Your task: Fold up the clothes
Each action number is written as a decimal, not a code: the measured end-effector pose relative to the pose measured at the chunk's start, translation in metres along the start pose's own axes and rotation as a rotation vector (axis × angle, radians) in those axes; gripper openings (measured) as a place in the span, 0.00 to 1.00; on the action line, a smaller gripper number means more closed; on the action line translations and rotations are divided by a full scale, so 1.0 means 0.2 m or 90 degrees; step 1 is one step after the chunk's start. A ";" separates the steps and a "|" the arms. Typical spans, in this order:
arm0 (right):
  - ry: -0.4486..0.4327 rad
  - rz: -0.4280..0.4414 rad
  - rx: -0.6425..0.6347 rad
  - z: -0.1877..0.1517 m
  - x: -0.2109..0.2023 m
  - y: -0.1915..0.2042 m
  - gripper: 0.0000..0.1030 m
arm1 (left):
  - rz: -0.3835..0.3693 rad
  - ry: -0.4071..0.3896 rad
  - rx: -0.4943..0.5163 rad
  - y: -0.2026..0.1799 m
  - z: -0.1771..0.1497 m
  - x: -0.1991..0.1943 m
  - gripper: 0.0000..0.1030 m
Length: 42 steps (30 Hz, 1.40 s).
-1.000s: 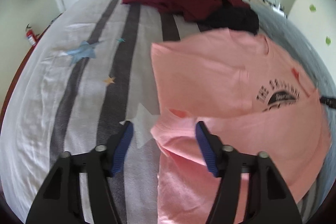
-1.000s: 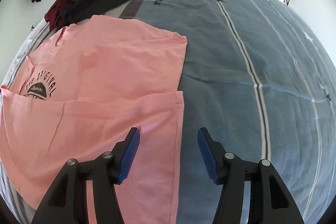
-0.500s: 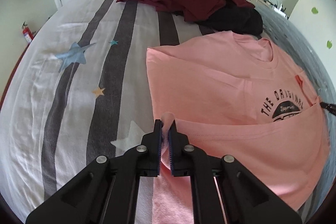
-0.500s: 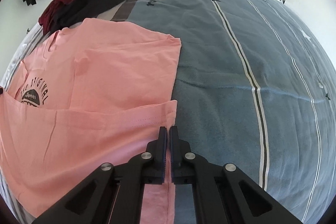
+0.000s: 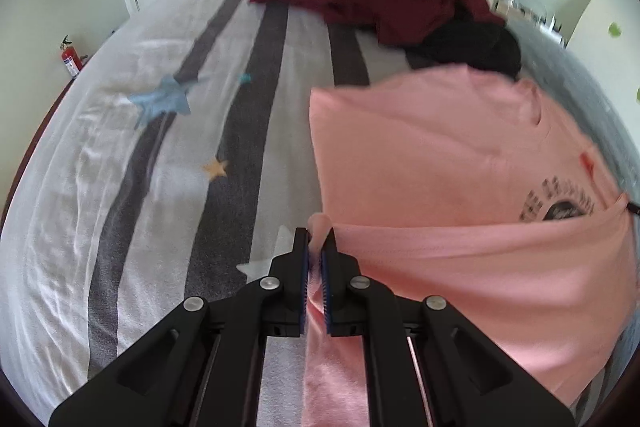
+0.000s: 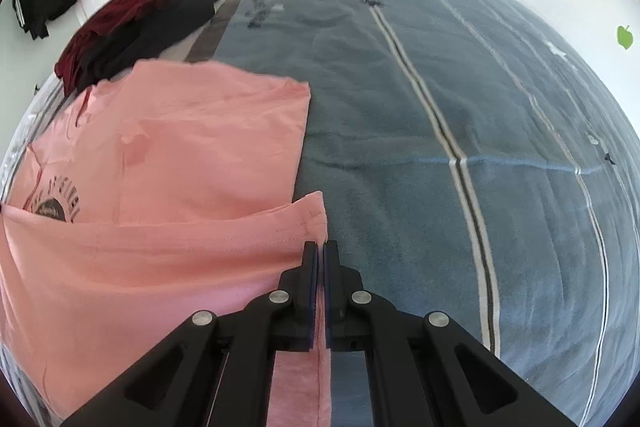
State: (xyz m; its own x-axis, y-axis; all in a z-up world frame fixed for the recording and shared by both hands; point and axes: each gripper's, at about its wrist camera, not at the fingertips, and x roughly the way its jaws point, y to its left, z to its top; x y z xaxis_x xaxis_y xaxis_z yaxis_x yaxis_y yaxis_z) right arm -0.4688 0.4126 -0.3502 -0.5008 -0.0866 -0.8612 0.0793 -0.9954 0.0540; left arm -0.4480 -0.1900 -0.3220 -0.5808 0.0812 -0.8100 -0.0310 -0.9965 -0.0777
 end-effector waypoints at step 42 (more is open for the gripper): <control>0.008 0.018 -0.018 0.02 -0.02 0.02 0.32 | 0.071 0.010 -0.034 0.03 0.03 0.02 0.52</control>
State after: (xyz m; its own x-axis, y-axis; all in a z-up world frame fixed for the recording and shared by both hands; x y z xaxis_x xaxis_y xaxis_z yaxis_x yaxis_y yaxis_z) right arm -0.4688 0.4080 -0.3441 -0.4878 -0.1148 -0.8654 0.1187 -0.9908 0.0646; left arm -0.4547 -0.1960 -0.3221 -0.5655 -0.0293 -0.8242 0.0765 -0.9969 -0.0171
